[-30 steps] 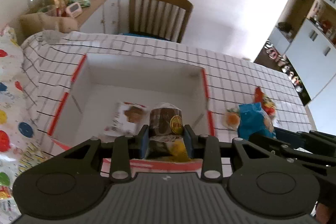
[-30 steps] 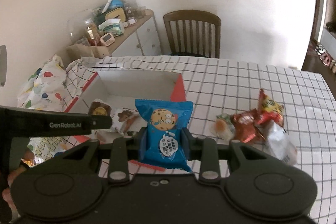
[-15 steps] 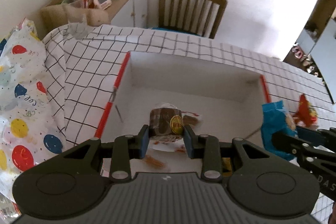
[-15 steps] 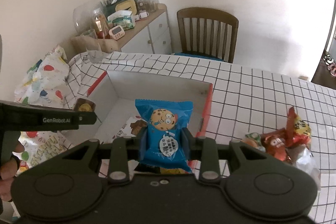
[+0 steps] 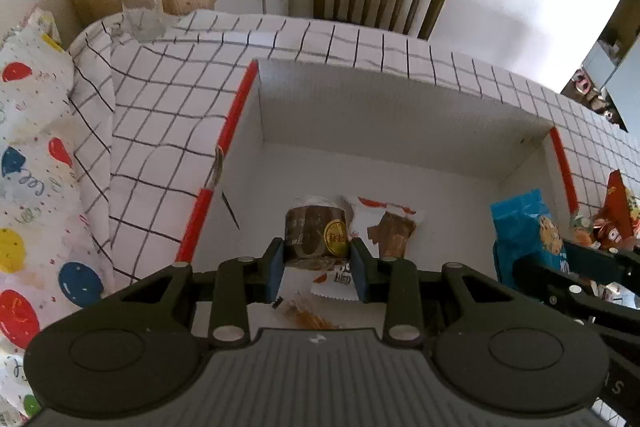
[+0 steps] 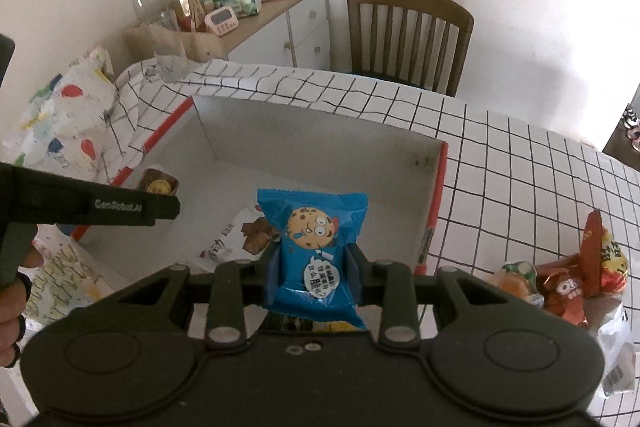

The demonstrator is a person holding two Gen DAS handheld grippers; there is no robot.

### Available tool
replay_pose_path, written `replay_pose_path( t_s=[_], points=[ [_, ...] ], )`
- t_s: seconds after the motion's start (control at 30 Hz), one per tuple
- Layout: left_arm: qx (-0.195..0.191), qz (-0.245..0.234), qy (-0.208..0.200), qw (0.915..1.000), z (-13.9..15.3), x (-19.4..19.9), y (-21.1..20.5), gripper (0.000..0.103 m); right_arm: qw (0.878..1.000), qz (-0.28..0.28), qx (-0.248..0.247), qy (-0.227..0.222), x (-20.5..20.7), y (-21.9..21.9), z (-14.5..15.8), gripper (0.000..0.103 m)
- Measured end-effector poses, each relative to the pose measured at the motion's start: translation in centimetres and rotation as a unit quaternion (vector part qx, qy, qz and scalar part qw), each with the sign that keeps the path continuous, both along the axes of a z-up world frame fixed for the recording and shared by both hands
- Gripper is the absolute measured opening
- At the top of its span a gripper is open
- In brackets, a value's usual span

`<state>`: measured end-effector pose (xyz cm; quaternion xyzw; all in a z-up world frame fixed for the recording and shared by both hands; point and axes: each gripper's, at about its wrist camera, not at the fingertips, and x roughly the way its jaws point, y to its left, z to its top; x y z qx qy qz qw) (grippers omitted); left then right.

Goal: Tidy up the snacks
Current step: 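Open both grippers to drop the chocolate snack and blue packet into the box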

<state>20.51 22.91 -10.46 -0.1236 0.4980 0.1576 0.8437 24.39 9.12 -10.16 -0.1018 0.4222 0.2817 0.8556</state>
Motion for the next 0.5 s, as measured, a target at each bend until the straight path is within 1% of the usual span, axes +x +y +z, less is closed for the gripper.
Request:
replay_pose_path(
  t_s=[0.3, 0.33, 0.37, 0.43, 0.5],
  points=[
    [0.002, -0.006, 0.008, 1.0, -1.1, 0.6, 0.0, 0.035, 1.0, 0.005, -0.018, 0.008, 0.6, 1.0, -1.3, 0.032],
    [0.002, -0.008, 0.007, 0.9999, -1.2, 0.6, 0.0, 0.039, 1.0, 0.006, -0.021, 0.009, 0.7, 1.2, -1.4, 0.032],
    [0.0, -0.009, 0.006, 0.9999, -1.1, 0.6, -0.1, 0.048, 1.0, 0.005, -0.024, 0.009, 0.7, 1.3, -1.6, 0.032],
    [0.003, -0.009, 0.001, 1.0, -1.0, 0.5, -0.2, 0.056, 1.0, 0.005, -0.028, 0.01, 0.9, 1.4, -2.0, 0.032],
    [0.006, -0.013, -0.003, 0.9999, -0.9, 0.4, -0.4, 0.057, 0.999, 0.002, -0.033, 0.012, 1.1, 1.5, -2.4, 0.032]
  ],
)
